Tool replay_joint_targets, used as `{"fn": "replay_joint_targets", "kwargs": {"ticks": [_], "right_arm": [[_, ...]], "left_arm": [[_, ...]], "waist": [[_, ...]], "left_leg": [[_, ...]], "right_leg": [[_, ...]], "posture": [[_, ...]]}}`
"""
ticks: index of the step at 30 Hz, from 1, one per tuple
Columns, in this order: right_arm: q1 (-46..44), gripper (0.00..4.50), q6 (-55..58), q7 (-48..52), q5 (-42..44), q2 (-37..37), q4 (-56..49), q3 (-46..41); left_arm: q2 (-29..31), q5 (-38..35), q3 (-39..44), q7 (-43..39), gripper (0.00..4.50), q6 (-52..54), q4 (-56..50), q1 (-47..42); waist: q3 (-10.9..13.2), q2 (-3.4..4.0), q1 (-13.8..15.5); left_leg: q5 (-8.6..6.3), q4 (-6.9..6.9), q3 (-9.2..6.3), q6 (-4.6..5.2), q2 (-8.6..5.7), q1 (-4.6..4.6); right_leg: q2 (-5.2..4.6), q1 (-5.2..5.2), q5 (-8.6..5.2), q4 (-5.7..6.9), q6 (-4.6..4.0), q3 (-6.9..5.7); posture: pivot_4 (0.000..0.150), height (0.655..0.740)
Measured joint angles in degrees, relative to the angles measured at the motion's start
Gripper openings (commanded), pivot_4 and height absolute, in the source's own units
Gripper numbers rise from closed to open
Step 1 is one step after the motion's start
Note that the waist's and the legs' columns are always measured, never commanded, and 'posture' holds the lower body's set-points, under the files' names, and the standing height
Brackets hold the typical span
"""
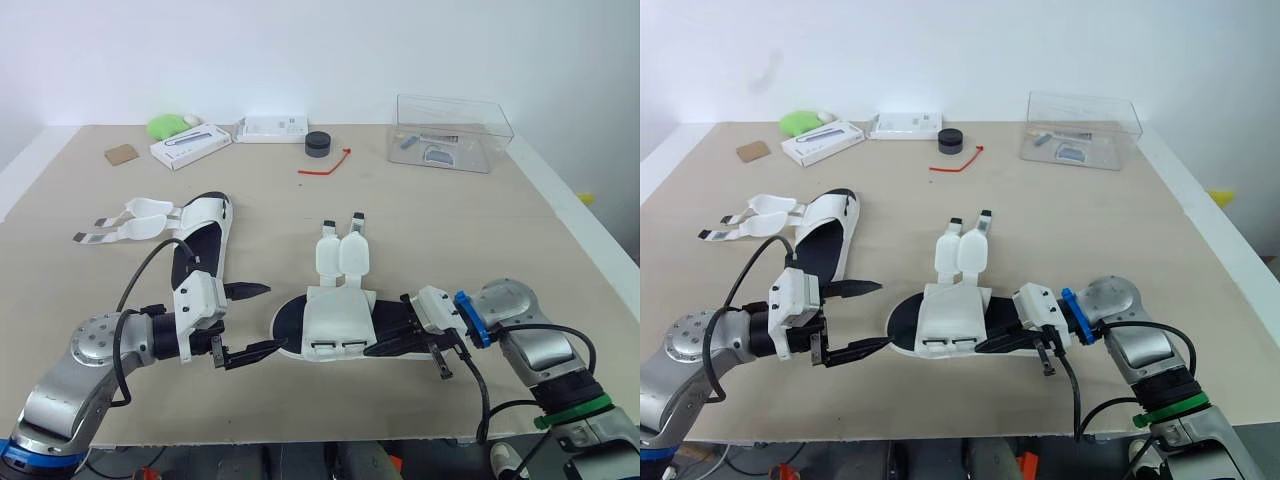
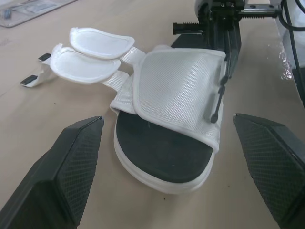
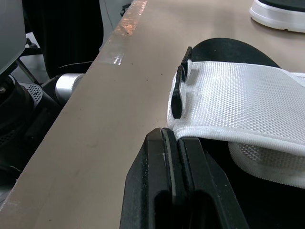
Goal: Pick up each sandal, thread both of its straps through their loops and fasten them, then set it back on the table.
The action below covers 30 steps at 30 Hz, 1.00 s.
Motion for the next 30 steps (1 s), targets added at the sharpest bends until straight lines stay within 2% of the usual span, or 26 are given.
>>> {"fn": "replay_joint_targets", "kwargs": {"ticks": [13,16,20,24,27,30], "right_arm": [[-0.2,0.05,3.26,0.63,1.24,-1.4,0.01,-0.03],[0.09,1.12,5.97,0.95,1.9,-3.52,-0.68,-0.15],[1.6,2.86,9.54,1.46,3.74,-6.56,-2.16,-0.53],[2.13,4.4,18.49,1.1,9.57,-9.02,-5.39,-3.74],[1.34,4.4,28.92,-0.59,15.79,-9.58,-7.34,-6.36],[-4.93,4.4,43.09,-6.33,22.24,-9.38,-6.88,-9.53]], "left_arm": [[-0.02,-1.13,-1.26,-3.73,4.5,-1.03,2.67,-3.58],[-0.02,-1.13,-1.29,-4.02,4.5,-1.05,3.34,-3.76],[-0.01,-1.1,-1.43,-5.11,4.5,-1.35,4.25,-4.37],[-0.02,0.24,-2.11,-6.14,4.5,-2.86,7.07,-5.89],[-0.38,1.61,-3.16,-6.12,4.5,-3.98,8.91,-6.55],[-1.45,3.34,-5.21,-6.16,4.5,-5.54,9.51,-7.66]], "waist": [[0.0,0.0,0.02],[0.0,0.0,0.06],[0.0,0.0,0.1],[0.0,0.0,0.03],[0.01,0.0,0.0],[0.01,0.0,-0.05]], "left_leg": [[0.03,0.04,0.02,-0.03,-0.03,-0.01],[0.03,0.04,0.01,-0.03,-0.05,-0.03],[0.03,0.04,0.01,-0.03,-0.04,-0.04],[0.03,0.04,0.01,-0.03,0.02,-0.01],[0.04,0.05,-0.01,-0.03,0.05,-0.01],[0.07,0.08,0.02,-0.04,0.03,-0.01]], "right_leg": [[-0.04,0.01,0.05,0.02,0.05,0.02],[-0.06,0.0,0.04,0.02,0.06,0.01],[-0.04,-0.01,0.03,0.02,0.06,0.01],[0.04,-0.01,0.04,0.03,0.04,0.02],[0.08,-0.01,0.06,0.05,0.02,0.01],[0.07,-0.03,0.09,0.11,0.01,0.06]], "posture": [[0.15,0.74],[0.15,0.74],[0.15,0.74],[0.15,0.74],[0.15,0.74],[0.15,0.74]]}}
